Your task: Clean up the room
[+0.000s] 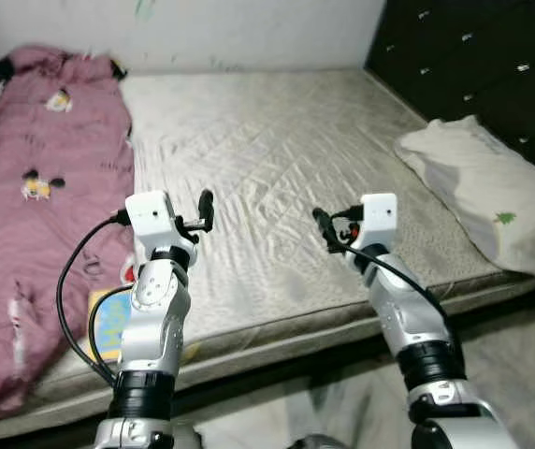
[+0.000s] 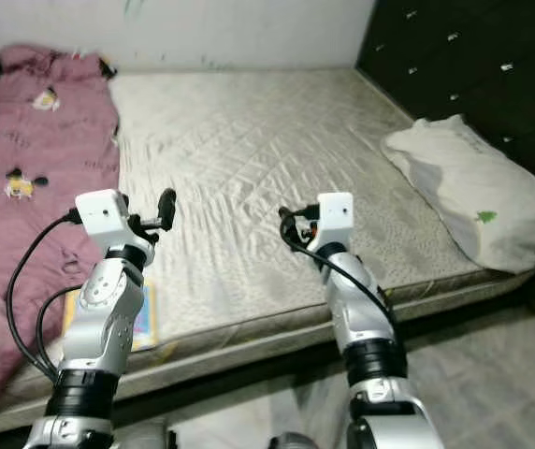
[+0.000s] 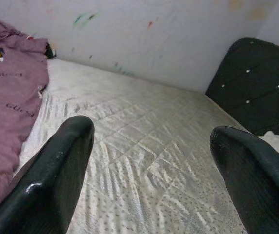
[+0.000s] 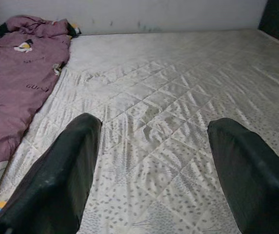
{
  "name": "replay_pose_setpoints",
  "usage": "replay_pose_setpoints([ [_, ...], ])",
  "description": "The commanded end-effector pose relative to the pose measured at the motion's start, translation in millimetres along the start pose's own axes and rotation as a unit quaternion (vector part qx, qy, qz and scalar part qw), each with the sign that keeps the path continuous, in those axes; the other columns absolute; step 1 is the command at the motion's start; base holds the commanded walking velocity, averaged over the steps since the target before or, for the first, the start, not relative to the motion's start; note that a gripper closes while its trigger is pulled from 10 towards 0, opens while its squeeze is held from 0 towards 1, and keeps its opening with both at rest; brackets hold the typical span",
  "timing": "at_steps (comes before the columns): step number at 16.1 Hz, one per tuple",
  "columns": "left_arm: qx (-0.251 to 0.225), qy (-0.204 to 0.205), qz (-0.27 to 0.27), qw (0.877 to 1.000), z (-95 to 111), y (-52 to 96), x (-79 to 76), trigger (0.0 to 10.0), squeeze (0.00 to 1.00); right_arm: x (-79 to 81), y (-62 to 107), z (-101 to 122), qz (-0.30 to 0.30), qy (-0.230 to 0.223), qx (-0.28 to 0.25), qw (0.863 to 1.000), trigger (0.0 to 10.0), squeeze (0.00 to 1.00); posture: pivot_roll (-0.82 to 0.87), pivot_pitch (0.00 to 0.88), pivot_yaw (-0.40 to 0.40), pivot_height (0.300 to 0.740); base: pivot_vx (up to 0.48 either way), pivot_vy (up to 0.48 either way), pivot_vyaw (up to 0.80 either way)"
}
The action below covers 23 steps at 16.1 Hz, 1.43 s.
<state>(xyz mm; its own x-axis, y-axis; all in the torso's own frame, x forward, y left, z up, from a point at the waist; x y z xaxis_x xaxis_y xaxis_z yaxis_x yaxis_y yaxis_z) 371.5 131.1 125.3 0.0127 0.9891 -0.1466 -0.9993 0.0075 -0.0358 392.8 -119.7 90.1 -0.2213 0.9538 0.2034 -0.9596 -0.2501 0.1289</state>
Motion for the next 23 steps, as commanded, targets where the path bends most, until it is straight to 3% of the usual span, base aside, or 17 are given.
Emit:
replay_pose_setpoints([
  [1, -0.001, -0.004, 0.009, 1.0, 1.3, -0.2, 7.2, 10.0, 0.0, 11.0, -3.9, 6.2, 0.016, 0.001, -0.007, 1.0, 10.0, 0.0, 0.03, 0.0, -0.099, 0.74, 0.0, 0.48, 0.0],
  [4, -0.001, -0.008, 0.016, 1.0, 0.6, 1.7, 10.7, 10.0, 0.0, 13.7, -3.0, 8.1, 0.024, 0.018, -0.013, 0.999, 10.0, 0.0, 0.04, 0.0, -0.098, 0.74, 0.0, 0.48, 0.0],
  [6, -0.004, -0.02, 0.031, 0.999, 0.9, 7.4, 21.0, 10.0, 0.0, 14.5, 1.2, 24.8, 0.025, 0.026, -0.05, 0.998, 10.0, 0.0, 0.04, 0.0, -0.095, 0.74, 0.0, 0.48, 0.0],
  [10, -0.007, -0.065, 0.068, 0.996, -0.4, 33.2, 52.9, 10.0, 0.0, 10.6, 24.0, 52.9, 0.019, 0.047, -0.111, 0.993, 10.0, 0.0, 0.03, 0.0, -0.086, 0.74, 0.0, 0.48, 0.0],
  [12, 0.001, -0.083, 0.072, 0.994, -4.3, 52.6, 61.3, 10.0, 0.0, 4.9, 39.7, 46.5, 0.006, 0.053, -0.11, 0.992, 10.0, 0.0, 0.03, 0.0, -0.077, 0.74, 0.0, 0.202, 0.0],
  [16, 0.003, -0.088, 0.066, 0.994, -2.2, 55.9, 59.7, 10.0, 0.0, 9.7, 43.1, 37.9, 0.013, 0.076, -0.094, 0.993, 10.0, 0.0, 0.04, 0.0, -0.078, 0.74, 0.0, 0.0, 0.32],
  [20, 0.003, -0.084, 0.063, 0.994, 1.1, 54.9, 54.4, 10.0, 0.0, 13.5, 42.7, 32.6, 0.018, 0.073, -0.077, 0.994, 10.0, 0.0, 0.04, 0.0, -0.084, 0.74, 0.0, 0.0, 0.7],
  [23, 0.005, -0.087, 0.061, 0.994, 0.2, 54.0, 51.5, 10.0, 0.0, 11.0, 42.2, 28.2, 0.013, 0.069, -0.07, 0.995, 10.0, 0.0, 0.01, 0.0, -0.056, 0.74, 0.0, 0.0, 0.0],
])
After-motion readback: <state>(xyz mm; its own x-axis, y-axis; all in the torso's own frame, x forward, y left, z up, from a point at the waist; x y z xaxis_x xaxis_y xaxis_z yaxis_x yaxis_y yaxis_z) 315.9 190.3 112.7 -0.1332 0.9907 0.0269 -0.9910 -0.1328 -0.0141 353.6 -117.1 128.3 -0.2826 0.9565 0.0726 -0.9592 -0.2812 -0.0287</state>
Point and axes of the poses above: a point about 5 cm out from each wrist's last joint towards the gripper, its own y axis pointing back from the gripper into the wrist, its own z axis along the axis of the wrist's last joint, x = y × z, the point moved 6 cm from there along -y, pointing out of the wrist towards the gripper, and after that the axes turned 5 degrees about -y, right-handed, at the moved point
